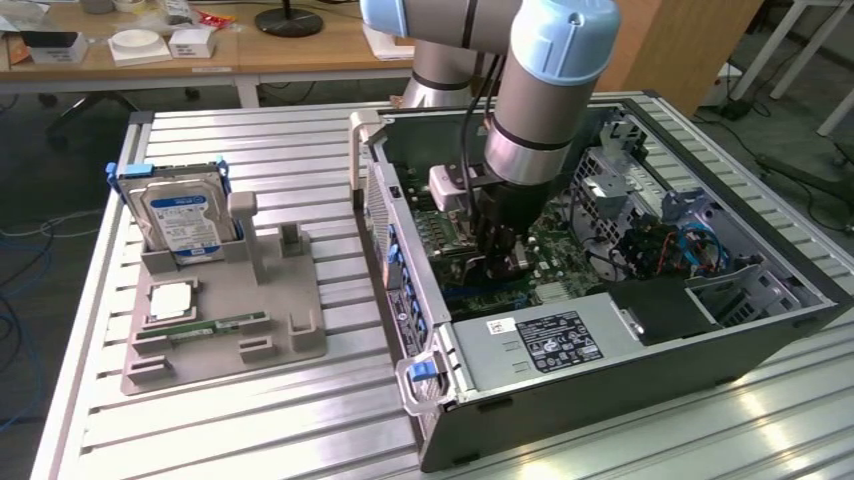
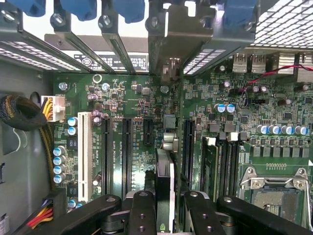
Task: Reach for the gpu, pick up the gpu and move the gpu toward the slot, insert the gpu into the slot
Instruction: 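Insert the gpu into the slot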
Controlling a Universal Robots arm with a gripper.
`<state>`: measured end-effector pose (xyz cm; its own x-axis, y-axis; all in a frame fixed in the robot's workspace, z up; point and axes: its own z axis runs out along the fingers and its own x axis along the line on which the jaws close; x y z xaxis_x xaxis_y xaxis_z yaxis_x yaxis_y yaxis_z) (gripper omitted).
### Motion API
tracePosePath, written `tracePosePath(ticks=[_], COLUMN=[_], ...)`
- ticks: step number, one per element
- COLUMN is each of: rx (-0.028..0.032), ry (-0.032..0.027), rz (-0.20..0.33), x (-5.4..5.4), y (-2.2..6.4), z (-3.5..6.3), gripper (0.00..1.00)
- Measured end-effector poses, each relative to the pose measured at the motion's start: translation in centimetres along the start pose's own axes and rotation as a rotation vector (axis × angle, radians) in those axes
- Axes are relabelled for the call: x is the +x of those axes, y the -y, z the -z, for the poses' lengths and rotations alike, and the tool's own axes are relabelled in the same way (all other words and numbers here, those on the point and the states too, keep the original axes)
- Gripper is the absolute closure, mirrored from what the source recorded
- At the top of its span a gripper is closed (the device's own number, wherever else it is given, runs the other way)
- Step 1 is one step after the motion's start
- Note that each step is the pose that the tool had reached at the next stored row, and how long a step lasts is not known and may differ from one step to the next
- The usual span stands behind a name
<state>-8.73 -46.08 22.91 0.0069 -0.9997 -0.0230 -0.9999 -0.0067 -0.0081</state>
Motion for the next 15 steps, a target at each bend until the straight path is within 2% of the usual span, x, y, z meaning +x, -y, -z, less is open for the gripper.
tracePosePath(ticks=[15], rx=[0.0001], ry=[0.0], rz=[0.0], x=[0.0], y=[-0.2], z=[-0.09], gripper=[0.73])
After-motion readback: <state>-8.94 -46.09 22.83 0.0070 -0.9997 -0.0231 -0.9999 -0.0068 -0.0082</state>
